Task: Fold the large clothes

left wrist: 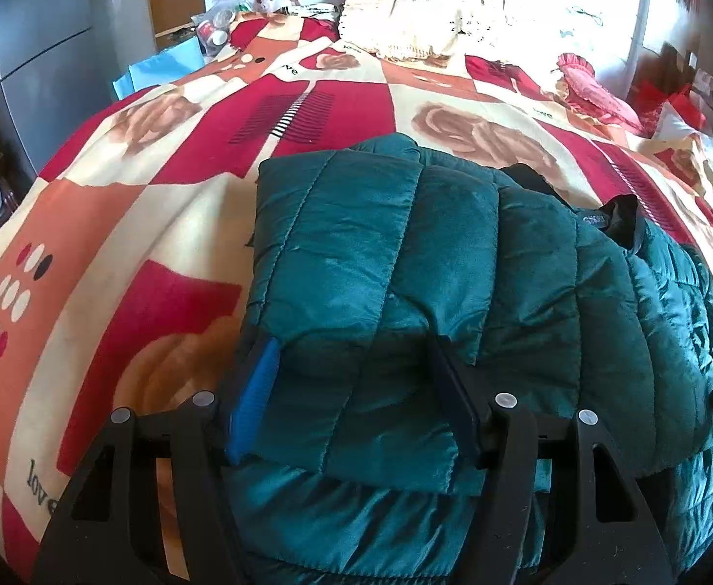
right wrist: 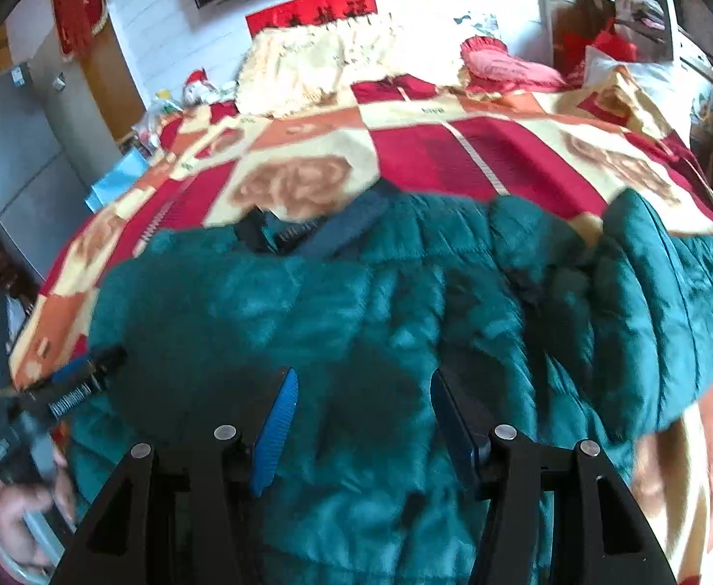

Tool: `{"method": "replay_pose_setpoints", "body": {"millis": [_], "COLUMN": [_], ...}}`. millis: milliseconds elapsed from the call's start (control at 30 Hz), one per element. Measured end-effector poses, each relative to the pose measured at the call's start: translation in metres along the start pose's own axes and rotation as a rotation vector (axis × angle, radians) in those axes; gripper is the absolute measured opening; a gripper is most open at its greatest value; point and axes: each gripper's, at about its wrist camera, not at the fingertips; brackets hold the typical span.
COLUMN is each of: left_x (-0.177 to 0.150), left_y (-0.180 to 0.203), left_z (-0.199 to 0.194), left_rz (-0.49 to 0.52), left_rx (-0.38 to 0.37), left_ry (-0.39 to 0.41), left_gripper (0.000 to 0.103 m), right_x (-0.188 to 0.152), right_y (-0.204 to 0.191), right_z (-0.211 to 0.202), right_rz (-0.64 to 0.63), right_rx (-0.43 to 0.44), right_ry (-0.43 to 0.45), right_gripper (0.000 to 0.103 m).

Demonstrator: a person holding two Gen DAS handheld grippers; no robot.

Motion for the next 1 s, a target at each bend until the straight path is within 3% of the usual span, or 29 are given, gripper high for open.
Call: {"method": "replay_pose_setpoints", "body": {"millis": [67, 233, 433, 600, 733, 1000], "left_x": [0.000, -0.001, -0.001, -0.002, -0.005, -0.016], "left_y": [0.001, 0.001, 0.002, 0.003, 0.002, 0.003], "left_z": [0.000, 0.000, -0.001, -0.004, -0.015, -0.042], "left_rz": [0.005, 0.005, 0.010, 0.016, 0.032, -0.011], "left_rx": [0.005, 0.006, 0.014, 0.016, 0.013, -0.054], "left_ry": [0.002, 0.003, 0.009, 0.004, -0.010, -0.006], "left_gripper": [0.064, 0.064, 0.064, 0.064, 0.064, 0.064], "right_x": [-0.007, -0.009, -0.011, -0.017, -0.020, -0.025], "right_y": [0.009, 0.002, 0.007, 0.012, 0.007, 0.008], "right_z": [0.015, 0.008, -0.021, 0.005, 0.004, -0.025], "right_rz": [0.022, -0.011, 0.038, 0.040, 0.024, 0.053], "right_rx": [-0.002, -0.023, 0.000, -0.035, -0.050, -0.021], "right_ry": [-0.041, -0.040, 0.026, -0.060, -0.055, -0.021], "right_gripper": [0.055, 0.055, 0.055, 0.055, 0.055, 0.055]}}
Point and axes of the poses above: each gripper's, at about its wrist camera, not at the fingertips, and z roughly the way its jaws point, y to its right, x to its top, and after that the axes turned 2 degrees about y, right-handed
